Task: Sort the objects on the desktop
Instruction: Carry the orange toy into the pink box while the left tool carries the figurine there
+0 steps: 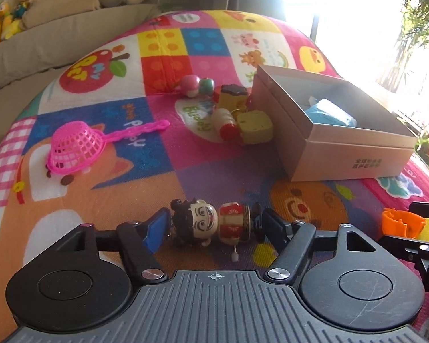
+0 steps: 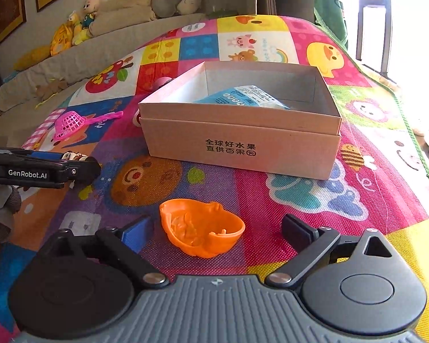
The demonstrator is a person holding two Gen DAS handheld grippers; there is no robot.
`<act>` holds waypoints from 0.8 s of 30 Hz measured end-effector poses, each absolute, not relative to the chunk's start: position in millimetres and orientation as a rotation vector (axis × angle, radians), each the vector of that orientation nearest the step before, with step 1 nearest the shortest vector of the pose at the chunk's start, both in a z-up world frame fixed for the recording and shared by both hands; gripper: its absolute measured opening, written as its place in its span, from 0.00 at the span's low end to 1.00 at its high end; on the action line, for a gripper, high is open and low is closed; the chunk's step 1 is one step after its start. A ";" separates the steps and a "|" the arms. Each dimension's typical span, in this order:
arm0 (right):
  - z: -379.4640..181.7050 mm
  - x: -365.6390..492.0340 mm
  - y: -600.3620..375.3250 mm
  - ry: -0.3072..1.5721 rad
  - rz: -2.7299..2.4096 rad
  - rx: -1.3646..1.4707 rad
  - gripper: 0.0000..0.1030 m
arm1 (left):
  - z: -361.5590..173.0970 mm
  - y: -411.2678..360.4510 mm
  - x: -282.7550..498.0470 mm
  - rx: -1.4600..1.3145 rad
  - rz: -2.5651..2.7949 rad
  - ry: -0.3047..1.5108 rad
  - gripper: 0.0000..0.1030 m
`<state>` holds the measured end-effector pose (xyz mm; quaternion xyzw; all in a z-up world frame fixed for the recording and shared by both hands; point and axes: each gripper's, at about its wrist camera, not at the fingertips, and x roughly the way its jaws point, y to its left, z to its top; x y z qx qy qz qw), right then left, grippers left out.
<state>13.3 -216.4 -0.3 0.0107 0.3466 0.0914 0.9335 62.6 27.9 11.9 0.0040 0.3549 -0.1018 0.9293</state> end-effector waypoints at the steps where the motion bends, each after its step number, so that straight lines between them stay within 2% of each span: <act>1: -0.5 13.5 -215.1 0.713 0.189 0.015 0.94 | 11.9 28.0 61.6 0.010 -0.199 0.725 0.70; 7: -0.7 10.9 -208.4 0.708 0.193 -0.031 0.93 | 15.8 25.8 43.9 0.023 -0.193 0.716 0.68; 9: 0.0 9.1 -207.1 0.698 0.192 -0.042 0.88 | 16.4 23.5 34.0 0.034 -0.203 0.713 0.68; 14: 2.5 6.9 -203.3 0.692 0.194 -0.075 0.52 | 23.1 16.3 10.0 0.065 -0.239 0.692 0.68; 18: 23.2 -1.3 -205.7 0.666 0.229 -0.083 0.51 | 45.8 10.3 -0.9 0.067 -0.276 0.631 0.68; 24: 127.5 -12.3 -241.9 0.398 0.222 -0.081 0.51 | 114.5 -15.2 10.3 0.081 -0.371 0.418 0.68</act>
